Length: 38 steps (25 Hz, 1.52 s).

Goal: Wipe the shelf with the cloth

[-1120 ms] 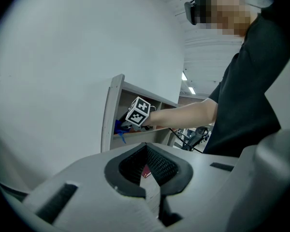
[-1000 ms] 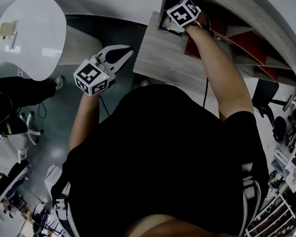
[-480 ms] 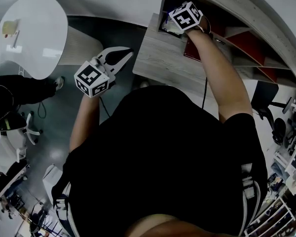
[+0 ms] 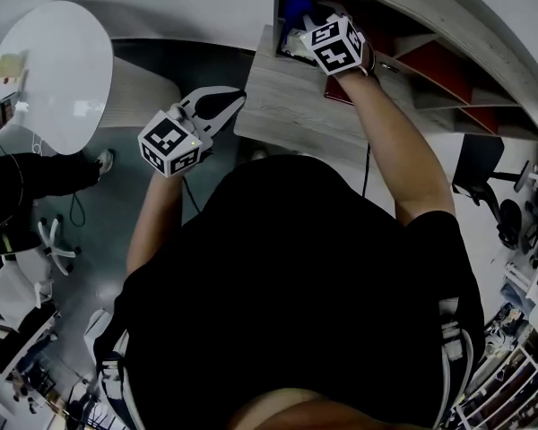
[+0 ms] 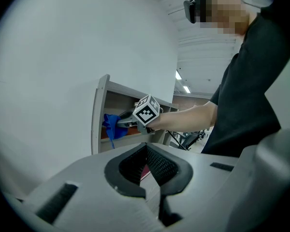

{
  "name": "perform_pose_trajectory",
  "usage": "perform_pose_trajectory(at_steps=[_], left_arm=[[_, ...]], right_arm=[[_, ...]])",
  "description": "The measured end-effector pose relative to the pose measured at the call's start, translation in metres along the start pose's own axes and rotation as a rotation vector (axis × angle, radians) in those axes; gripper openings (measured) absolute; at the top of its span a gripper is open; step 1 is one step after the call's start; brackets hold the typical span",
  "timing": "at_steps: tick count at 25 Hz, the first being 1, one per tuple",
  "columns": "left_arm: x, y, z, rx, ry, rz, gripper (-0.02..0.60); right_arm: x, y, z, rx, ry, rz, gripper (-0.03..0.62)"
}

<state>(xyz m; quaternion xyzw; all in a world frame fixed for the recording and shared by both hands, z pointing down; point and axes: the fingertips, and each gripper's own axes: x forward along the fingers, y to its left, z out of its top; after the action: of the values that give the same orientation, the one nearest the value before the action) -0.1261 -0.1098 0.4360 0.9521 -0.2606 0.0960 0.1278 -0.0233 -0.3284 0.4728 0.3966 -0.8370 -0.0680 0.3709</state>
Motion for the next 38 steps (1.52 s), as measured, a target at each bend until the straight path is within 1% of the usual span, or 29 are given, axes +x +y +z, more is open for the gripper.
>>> perform_pose_trajectory(at_steps=[7,12,16,20,28,33,38], left_arm=[[0.008,-0.007,0.004,0.013,0.004,-0.025,0.014],[0.016,-0.012,0.009,0.023,0.004,-0.044,0.014],[0.023,-0.015,0.012,0.031,0.006,-0.061,0.014],[0.029,-0.015,0.016,0.034,0.005,-0.075,0.014],[0.049,-0.020,0.025,0.056,0.005,-0.117,0.014],[0.059,-0.022,0.030,0.068,0.010,-0.148,0.014],[0.066,-0.020,0.028,0.071,0.019,-0.160,0.014]], right_arm=[[-0.033,-0.005,0.000,0.024,-0.047,-0.019,0.063],[-0.063,-0.002,0.008,-0.015,-0.101,-0.045,0.063],[-0.085,0.001,0.012,-0.008,-0.139,-0.050,0.063],[-0.102,0.005,0.008,-0.012,-0.151,-0.070,0.063],[-0.138,0.010,-0.017,0.052,-0.162,-0.085,0.064],[-0.163,0.007,-0.043,0.122,-0.157,-0.115,0.063],[-0.178,0.014,-0.071,0.142,-0.158,-0.120,0.064]])
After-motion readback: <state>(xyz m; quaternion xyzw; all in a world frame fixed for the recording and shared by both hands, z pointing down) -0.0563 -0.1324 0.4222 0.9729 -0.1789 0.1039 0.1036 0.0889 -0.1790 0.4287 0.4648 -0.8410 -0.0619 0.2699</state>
